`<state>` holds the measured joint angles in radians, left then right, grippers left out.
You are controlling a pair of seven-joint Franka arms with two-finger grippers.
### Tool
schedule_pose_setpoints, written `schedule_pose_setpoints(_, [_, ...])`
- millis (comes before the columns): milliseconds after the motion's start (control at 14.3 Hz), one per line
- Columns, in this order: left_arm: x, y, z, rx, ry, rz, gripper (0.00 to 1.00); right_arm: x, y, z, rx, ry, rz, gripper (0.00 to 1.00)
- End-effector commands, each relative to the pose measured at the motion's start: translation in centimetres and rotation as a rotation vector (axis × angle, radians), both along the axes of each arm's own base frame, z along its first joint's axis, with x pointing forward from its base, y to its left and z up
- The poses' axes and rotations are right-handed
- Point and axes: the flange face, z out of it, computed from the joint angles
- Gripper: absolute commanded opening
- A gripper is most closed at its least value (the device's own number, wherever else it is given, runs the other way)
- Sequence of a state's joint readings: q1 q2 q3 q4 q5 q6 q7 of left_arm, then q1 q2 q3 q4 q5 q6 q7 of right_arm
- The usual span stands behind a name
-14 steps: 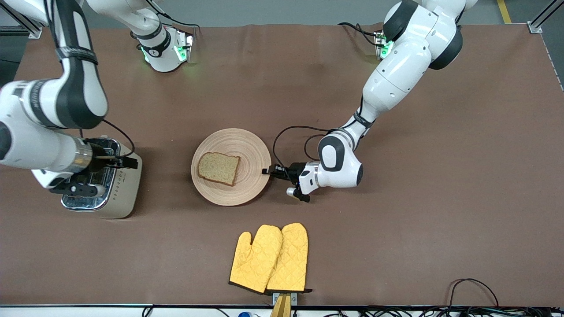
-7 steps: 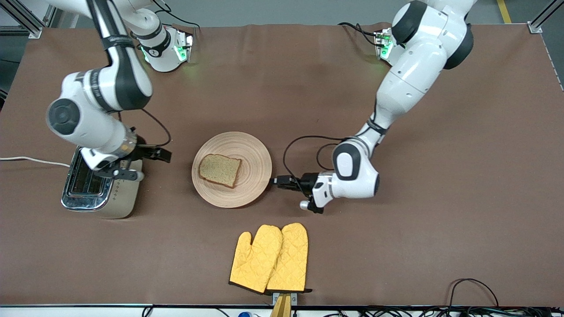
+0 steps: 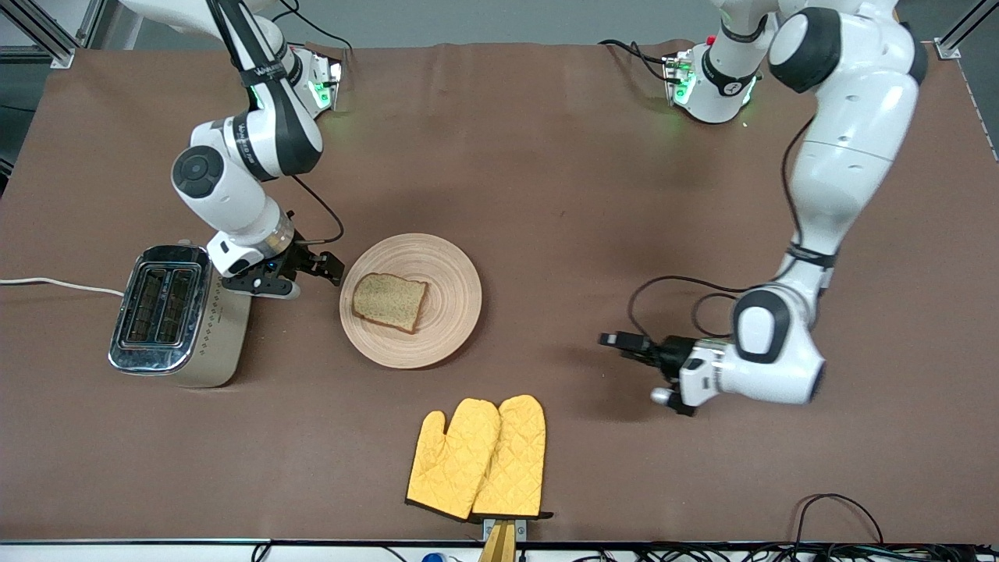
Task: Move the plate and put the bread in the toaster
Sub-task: 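Slide the plate toward the toaster while the right gripper reaches the bread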
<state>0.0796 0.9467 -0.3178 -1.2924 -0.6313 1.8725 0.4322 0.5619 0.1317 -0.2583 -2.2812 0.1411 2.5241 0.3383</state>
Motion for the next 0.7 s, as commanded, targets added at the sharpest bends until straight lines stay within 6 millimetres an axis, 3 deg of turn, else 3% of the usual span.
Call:
schedule_pose_setpoints(0, [0.8,3.6,1.9,0.077,-0.039,-0.035,1.0,-1.8,0.3,-0.1,0.015,-0.041,-0.012,0.99])
schedule_pose_setpoints(140, [2.0,5.3,5.0,0.201,-0.134,-0.096,1.0,-1.6,0.7,-0.9,0.012,-0.05,-0.026,0.91])
schedule_pose_setpoints(349, [3.5,7.8,10.2,0.411,-0.295,-0.206,1.0,-1.5,1.6,-2.9,-0.004,-0.057,-0.013,0.7])
schedule_pose_setpoints(558, [3.7,9.0,17.8,0.606,-0.42,-0.246,1.0,-1.6,1.7,-4.5,-0.013,-0.042,-0.027,0.58])
schedule_pose_setpoints(628, [3.5,9.9,21.8,0.68,-0.458,-0.2,1.0,-1.6,2.2,-5.4,-0.017,-0.047,-0.037,0.57])
